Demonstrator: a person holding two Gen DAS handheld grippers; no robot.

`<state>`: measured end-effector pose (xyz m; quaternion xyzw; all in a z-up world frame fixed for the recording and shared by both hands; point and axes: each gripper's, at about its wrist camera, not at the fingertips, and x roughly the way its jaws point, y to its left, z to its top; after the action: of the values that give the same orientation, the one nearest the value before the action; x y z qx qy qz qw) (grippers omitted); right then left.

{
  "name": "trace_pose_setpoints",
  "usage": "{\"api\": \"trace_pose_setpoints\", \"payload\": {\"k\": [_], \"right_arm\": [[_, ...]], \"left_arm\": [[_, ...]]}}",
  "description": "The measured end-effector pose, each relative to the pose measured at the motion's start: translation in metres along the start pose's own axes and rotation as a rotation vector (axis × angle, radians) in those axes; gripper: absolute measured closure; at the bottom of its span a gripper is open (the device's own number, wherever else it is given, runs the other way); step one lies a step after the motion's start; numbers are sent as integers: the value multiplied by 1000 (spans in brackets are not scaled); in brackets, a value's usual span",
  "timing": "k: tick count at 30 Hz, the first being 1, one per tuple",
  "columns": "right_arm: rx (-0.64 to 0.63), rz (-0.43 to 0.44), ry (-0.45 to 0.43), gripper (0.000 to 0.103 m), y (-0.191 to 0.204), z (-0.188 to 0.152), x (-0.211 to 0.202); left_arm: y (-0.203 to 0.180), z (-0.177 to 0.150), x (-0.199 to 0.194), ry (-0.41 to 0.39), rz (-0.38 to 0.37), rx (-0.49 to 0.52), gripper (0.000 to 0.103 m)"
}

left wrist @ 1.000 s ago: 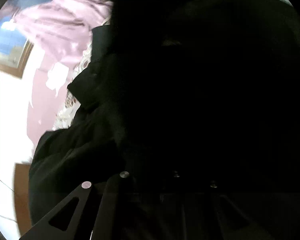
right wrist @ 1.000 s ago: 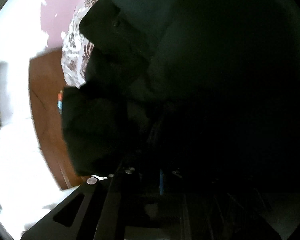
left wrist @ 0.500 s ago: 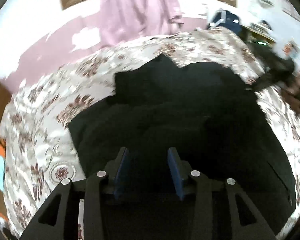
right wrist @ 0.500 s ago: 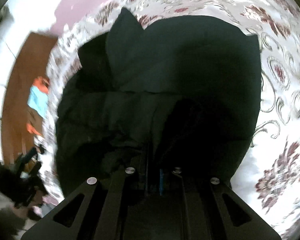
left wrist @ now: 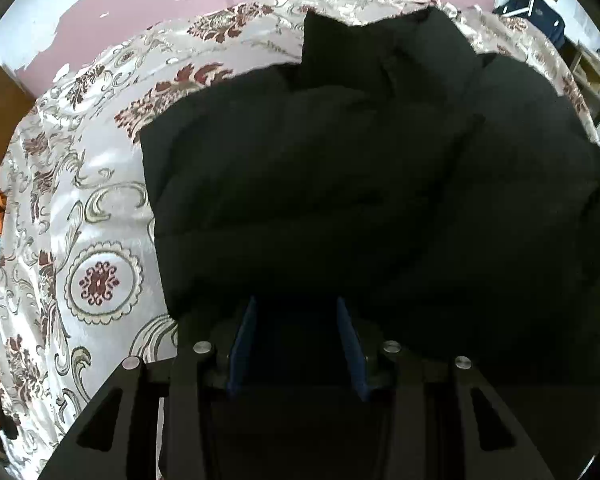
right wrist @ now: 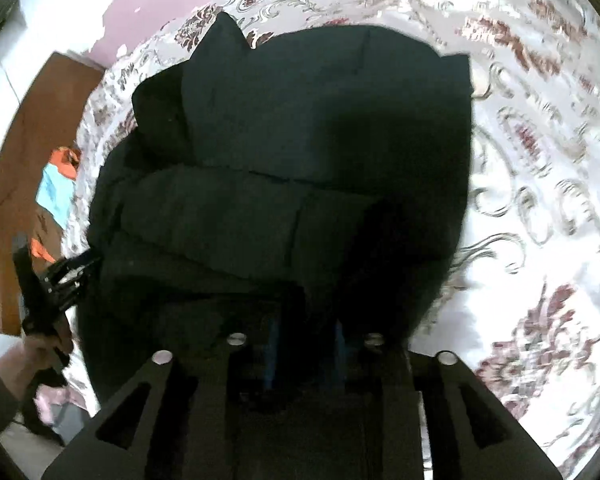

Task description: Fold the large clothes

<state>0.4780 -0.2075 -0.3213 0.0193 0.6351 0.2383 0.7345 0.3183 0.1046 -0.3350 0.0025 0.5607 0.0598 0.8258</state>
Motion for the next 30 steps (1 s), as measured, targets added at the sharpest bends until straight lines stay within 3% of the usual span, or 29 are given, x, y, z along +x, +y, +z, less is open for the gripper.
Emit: {"api": "trace_pose_setpoints", "payload": {"k": [4, 6, 8, 10, 11, 13, 16, 24, 26, 27, 30], "right_arm": [[-58, -132, 2, 77, -9, -13, -11], [-88, -189, -60, 76, -2, -11, -32], [-117, -124, -140, 69, 15, -14, -51], [-154, -46, -159, 63, 35, -18, -50], [-182, -22, -147, 63, 47, -21, -40], [-251, -60, -66, 63, 58, -30, -10], [-307, -130, 13, 63, 44, -52, 25], [-258, -93, -53, 63, 35, -55, -11], [-242, -91, -71, 54, 37, -53, -12], [-233, -114, -61, 44, 34, -52, -9], [-200, -161, 37, 43, 30, -51, 20]], "left_arm": [[-1, -2, -3, -10, 15, 13, 63], [-1, -3, -4, -15, 16, 10, 63], [-2, -5, -2, -10, 17, 12, 63], [-4, -6, 1, -5, 26, 21, 63], [-6, -7, 1, -3, 34, 32, 63], [-9, -8, 3, -3, 40, 49, 62], [-11, -12, 5, -4, 37, 66, 62], [-4, -15, -2, -8, 28, 13, 61], [-6, -23, 3, 16, 34, 44, 60], [-9, -26, 7, 32, 44, 68, 60], [-11, -20, -4, 14, 58, 72, 60]]}}
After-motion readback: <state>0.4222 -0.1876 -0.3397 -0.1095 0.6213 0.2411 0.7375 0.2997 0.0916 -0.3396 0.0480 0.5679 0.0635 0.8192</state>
